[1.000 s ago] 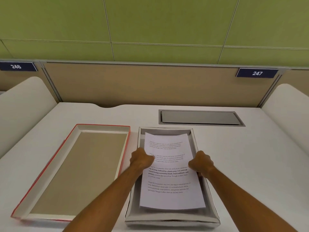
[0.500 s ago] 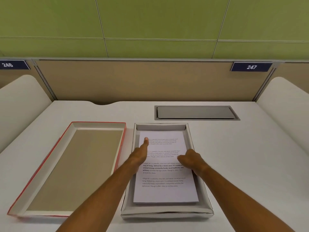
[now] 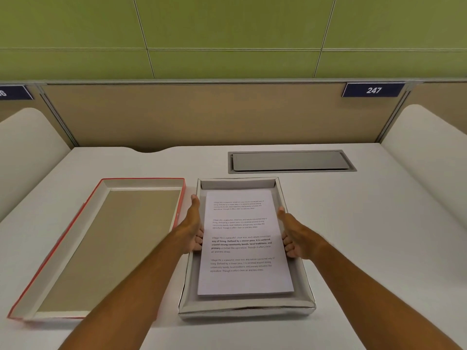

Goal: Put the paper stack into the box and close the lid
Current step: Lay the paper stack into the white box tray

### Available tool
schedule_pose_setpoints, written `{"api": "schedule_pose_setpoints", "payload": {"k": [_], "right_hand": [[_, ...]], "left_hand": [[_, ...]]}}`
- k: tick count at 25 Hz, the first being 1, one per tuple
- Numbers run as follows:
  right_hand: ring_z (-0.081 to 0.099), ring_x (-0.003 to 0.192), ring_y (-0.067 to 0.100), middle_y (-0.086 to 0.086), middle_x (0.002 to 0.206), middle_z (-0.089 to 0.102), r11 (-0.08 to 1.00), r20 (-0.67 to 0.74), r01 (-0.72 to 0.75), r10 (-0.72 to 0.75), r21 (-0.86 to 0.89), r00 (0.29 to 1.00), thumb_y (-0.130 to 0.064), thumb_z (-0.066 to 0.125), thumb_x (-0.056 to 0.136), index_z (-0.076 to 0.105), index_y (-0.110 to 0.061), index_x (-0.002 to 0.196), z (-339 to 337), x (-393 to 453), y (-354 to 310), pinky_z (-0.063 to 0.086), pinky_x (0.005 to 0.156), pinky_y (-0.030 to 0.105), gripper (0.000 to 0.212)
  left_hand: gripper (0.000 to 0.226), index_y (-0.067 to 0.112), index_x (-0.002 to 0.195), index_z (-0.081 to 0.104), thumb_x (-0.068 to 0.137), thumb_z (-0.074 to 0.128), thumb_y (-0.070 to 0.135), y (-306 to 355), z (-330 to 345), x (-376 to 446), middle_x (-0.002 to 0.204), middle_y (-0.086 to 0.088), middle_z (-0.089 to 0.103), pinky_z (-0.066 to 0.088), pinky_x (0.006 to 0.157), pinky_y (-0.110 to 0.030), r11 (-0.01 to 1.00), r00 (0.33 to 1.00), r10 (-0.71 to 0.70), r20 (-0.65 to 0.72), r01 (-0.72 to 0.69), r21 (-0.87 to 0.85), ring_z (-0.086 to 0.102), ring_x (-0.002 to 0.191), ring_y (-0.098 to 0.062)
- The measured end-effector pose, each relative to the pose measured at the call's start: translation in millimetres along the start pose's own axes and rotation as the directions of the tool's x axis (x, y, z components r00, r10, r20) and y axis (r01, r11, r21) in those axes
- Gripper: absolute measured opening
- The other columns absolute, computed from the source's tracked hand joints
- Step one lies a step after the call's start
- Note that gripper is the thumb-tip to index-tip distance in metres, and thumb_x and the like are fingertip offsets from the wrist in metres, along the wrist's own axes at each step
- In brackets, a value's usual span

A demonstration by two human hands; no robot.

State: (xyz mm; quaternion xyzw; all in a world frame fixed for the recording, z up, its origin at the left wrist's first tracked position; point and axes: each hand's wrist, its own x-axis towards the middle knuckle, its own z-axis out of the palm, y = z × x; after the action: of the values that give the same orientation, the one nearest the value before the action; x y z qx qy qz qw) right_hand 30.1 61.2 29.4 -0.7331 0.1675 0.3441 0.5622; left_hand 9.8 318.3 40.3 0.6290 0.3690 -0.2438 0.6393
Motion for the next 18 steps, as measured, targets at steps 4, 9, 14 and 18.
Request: {"api": "schedule_pose_setpoints", "payload": {"k": [4,9,14,18], "right_hand": [[0.059,0.099,0.028,0.003,0.089,0.062,0.998,-0.009,0.042,-0.043,-0.036,0.999,-0.072,0.023,0.091,0.05,-0.018,0.099,0.0,0.6,1.6,0.041,0.107,0.049,0.061],[0.068,0.055,0.009,-0.009,0.049,0.07,0.997,-0.025,0.048,-0.049,-0.053,0.998,-0.067,0.019,0.094,0.052,-0.022,0.083,3.0,-4.8,0.1,0.053,0.061,0.026,0.057],[0.071,0.094,0.031,0.015,0.106,0.074,0.947,-0.211,0.159,-0.221,-0.278,0.952,-0.064,0.024,0.095,0.061,-0.007,0.109,24.8,-16.9,-5.4,0.058,0.084,0.041,0.069],[0.05,0.133,0.037,0.014,0.147,0.051,0.764,-0.306,0.257,-0.508,-0.591,0.805,-0.064,0.04,0.092,0.046,-0.012,0.141,46.3,-26.2,1.1,0.041,0.107,0.048,0.072]], "left_hand": [[0.117,-0.006,0.147,0.026,0.076,0.013,0.086,0.8,1.8,-5.9,0.15,-0.029,0.037,0.032,0.111,-0.049,1.0,1.0,0.005,-0.002,-0.005,-0.018,0.039,0.137,-0.044],[0.116,-0.004,0.149,0.024,0.076,0.012,0.086,0.8,2.6,-5.9,0.15,-0.029,0.037,0.033,0.11,-0.05,0.999,1.0,0.029,0.008,-0.029,-0.03,0.04,0.136,-0.044],[0.096,-0.002,0.14,0.039,0.087,0.019,0.076,-1.2,0.8,-19.7,0.126,-0.027,0.062,0.039,0.092,-0.042,0.995,0.996,0.083,0.041,-0.085,0.051,0.06,0.097,-0.031],[0.05,0.013,0.118,0.052,0.097,0.036,0.055,-9.0,11.8,-36.5,0.1,-0.01,0.077,0.045,0.093,-0.042,0.907,0.946,0.316,-0.07,-0.279,0.315,0.065,0.091,-0.021]]}}
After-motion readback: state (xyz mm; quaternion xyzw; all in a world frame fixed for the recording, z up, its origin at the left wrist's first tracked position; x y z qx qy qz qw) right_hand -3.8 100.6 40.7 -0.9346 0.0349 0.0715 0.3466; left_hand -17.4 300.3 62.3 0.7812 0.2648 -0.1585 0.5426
